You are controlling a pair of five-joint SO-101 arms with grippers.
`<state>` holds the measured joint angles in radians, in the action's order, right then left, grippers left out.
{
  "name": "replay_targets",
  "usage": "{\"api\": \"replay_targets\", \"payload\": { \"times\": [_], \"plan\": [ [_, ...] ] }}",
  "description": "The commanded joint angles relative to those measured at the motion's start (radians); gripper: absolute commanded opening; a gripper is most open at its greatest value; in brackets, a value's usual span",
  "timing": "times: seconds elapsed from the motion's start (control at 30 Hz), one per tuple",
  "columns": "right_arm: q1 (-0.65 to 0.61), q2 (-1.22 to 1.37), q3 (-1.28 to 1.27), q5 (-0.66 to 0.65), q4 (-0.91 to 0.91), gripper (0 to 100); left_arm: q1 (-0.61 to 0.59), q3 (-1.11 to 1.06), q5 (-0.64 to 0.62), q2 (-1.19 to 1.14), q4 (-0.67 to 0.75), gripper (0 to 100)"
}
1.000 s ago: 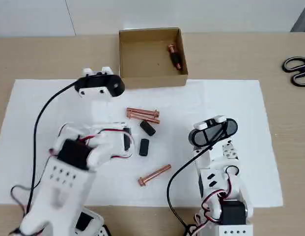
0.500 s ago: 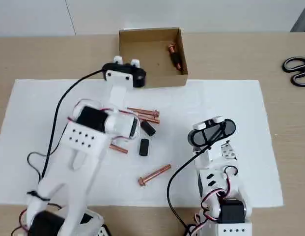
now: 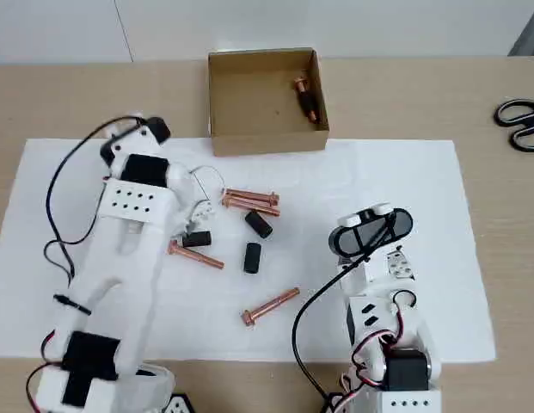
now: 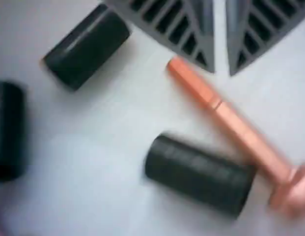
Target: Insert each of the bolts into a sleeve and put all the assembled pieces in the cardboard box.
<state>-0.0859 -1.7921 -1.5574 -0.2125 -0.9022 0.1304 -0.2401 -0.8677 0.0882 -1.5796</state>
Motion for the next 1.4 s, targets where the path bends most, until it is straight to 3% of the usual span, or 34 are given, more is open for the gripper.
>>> {"api": "replay_targets", "payload": {
  "times": [0.0, 0.4, 0.63, 1.03, 1.37],
  "plan": [
    [-0.004, -0.019, 0.012, 0.006, -0.001, 0.5, 0.012, 0.041, -0.068, -0.020, -0.075, 1],
    [-0.004, -0.019, 0.012, 0.006, -0.001, 0.5, 0.009, 0.053, -0.161, -0.213, -0.129, 1],
    [-0.004, -0.019, 0.012, 0.006, -0.001, 0.5, 0.008, 0.180, -0.169, -0.327, -0.132, 1],
    [-0.004, -0.018, 0.017, 0.006, -0.001, 0.6, 0.006, 0.220, -0.290, -0.362, -0.137, 1],
    [-0.004, -0.018, 0.017, 0.005, -0.001, 0.6, 0.009, 0.220, -0.290, -0.361, -0.157, 26]
  ]
}}
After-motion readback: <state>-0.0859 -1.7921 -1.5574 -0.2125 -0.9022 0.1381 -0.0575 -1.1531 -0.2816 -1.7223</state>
